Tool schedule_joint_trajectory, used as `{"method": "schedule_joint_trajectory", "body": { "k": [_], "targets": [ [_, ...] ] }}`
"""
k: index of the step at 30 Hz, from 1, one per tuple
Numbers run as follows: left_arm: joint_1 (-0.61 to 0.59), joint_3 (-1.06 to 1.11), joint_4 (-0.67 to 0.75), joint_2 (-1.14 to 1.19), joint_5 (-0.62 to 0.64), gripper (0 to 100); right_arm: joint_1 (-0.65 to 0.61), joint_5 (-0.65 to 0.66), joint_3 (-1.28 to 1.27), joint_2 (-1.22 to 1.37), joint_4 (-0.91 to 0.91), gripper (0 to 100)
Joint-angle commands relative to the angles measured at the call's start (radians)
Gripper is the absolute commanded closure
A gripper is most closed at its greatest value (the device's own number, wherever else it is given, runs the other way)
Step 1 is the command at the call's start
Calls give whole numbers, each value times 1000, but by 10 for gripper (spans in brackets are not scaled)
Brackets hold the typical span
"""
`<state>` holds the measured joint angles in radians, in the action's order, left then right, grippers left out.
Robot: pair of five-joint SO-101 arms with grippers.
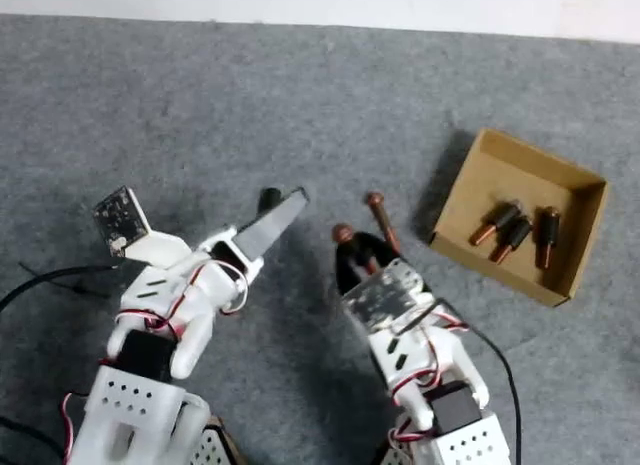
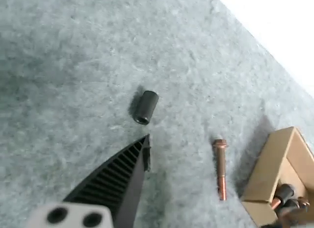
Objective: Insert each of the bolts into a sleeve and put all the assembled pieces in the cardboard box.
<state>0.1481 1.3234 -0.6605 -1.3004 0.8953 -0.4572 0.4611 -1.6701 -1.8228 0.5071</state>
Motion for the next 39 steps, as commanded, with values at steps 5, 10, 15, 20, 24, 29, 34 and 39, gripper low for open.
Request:
{"method": "schedule_joint_trajectory", "body": {
  "k": [5,10,15,20,24,29,34,39],
  "targets": [
    [-15,68,127,-15,-52,605,234,-183,-130,-16,-117,994],
    [-38,94,147,-15,-141,750,397,-233,-128,-15,-113,994],
    [-97,96,144,-15,-209,957,456,-233,-71,-13,-111,994],
    [-94,96,140,-15,-290,982,472,-235,70,102,-114,994],
    [-94,73,48,-16,-293,994,473,-236,302,466,-117,994],
    [-99,38,-120,-105,-293,994,542,-336,619,943,-117,994],
    [-101,133,-123,-292,-321,994,593,-440,862,1262,-117,994],
    [-99,282,-61,-507,-422,994,590,-446,993,1500,-117,992]
  ]
}}
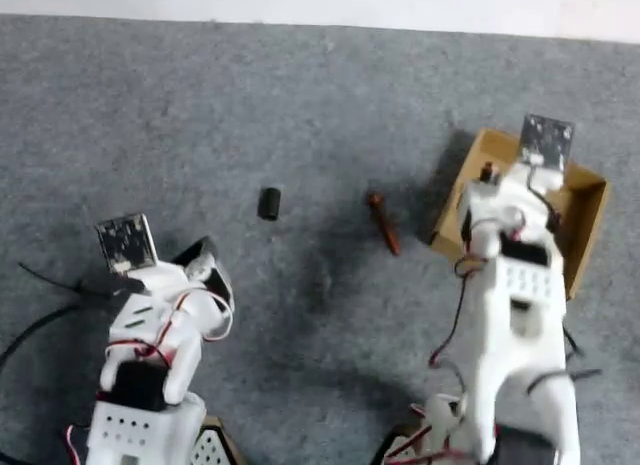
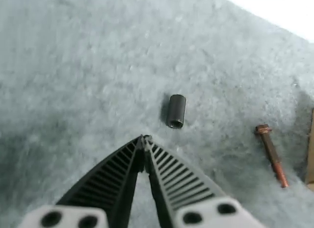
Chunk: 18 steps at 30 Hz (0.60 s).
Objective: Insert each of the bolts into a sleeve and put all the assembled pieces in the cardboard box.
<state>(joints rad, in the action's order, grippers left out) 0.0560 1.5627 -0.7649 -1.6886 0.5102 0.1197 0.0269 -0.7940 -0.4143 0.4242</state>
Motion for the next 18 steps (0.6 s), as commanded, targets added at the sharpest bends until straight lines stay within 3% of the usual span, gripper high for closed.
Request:
{"method": "schedule_joint_trajectory", "body": {
  "k": [1,7,14,18],
  "targets": [
    [-7,56,49,-150,-40,994,13,-12,133,134,-35,992],
    [-7,65,64,-125,-41,994,16,-12,157,363,-134,983],
    [-4,67,66,-125,-41,992,15,-6,160,463,-157,771],
    [-7,68,66,-125,-41,990,19,-6,157,380,-120,764]
  ]
}}
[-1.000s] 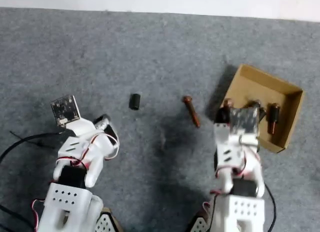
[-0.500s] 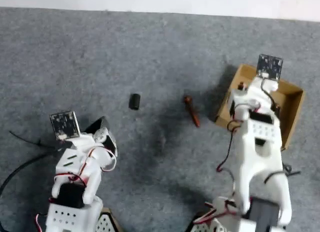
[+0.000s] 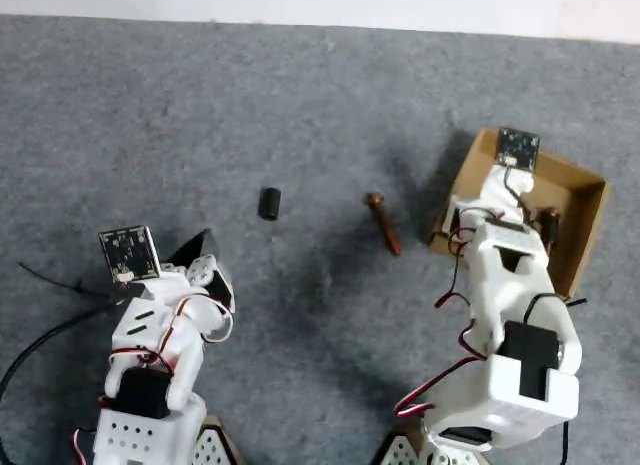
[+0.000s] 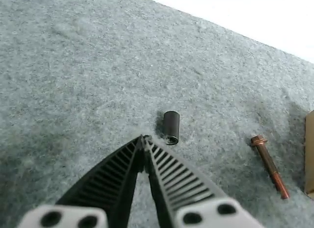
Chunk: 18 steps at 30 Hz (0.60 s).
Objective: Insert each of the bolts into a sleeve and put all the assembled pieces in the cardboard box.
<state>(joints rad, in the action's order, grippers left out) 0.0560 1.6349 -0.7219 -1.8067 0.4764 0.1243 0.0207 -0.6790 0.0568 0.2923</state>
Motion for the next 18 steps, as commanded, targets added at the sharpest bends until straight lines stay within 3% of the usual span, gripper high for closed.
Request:
{"method": "schedule_joint_trajectory", "body": {
  "k": [1,5,10,14,18],
  "targets": [
    [-7,-4,23,-7,-8,990,13,-3,41,-150,41,764],
    [-7,-5,25,-7,-8,990,-62,-6,31,-420,153,764],
    [-8,-7,25,-7,-8,990,-352,-5,-73,-670,269,764],
    [-8,-8,25,-7,-5,990,-596,-6,-133,-711,271,764],
    [-10,-10,34,-7,-5,991,-725,-8,-102,-636,269,764]
  ]
}}
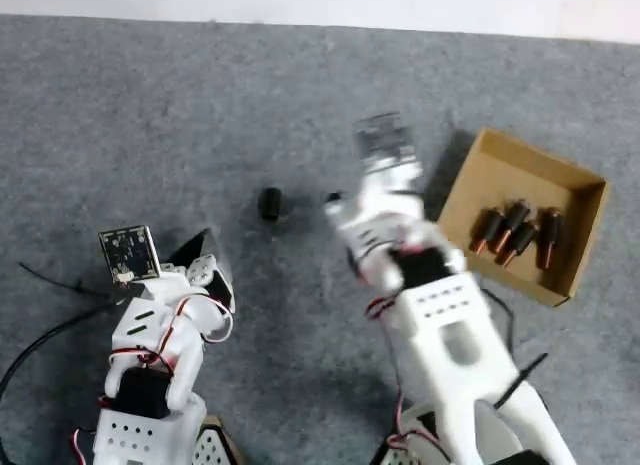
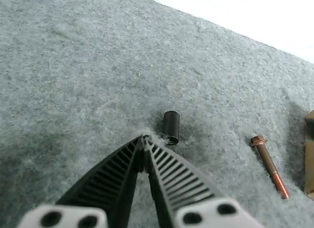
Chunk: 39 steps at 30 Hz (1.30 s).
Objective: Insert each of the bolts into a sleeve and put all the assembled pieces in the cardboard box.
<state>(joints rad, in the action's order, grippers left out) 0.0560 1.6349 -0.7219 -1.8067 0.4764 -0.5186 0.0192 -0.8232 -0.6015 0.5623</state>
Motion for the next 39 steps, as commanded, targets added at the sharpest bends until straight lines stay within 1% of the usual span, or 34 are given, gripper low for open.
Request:
{"method": "schedule_joint_trajectory", "body": {
  "k": [1,5,8,12,15,22,29,34,36,39],
  "targets": [
    [-21,-10,41,-7,-3,993,-97,-15,84,59,1,764],
    [-101,-1,97,-7,0,993,-122,-144,269,271,4,764],
    [-105,2,104,-7,0,993,-142,-204,435,463,5,764],
    [-105,2,104,-7,0,993,-168,-222,648,702,48,764],
    [-105,4,106,-7,0,993,-186,-222,805,863,122,764],
    [-105,4,106,-7,0,993,-186,-224,1099,1119,308,764],
    [-77,13,107,-7,-3,993,-183,-235,1208,1264,369,764],
    [-79,13,107,-7,-3,993,-177,-399,1211,1296,369,764],
    [-79,15,107,-7,-3,993,-177,-425,1211,1300,369,764],
    [-79,15,107,-7,-5,993,-179,-430,1205,1303,369,764]
  ]
}}
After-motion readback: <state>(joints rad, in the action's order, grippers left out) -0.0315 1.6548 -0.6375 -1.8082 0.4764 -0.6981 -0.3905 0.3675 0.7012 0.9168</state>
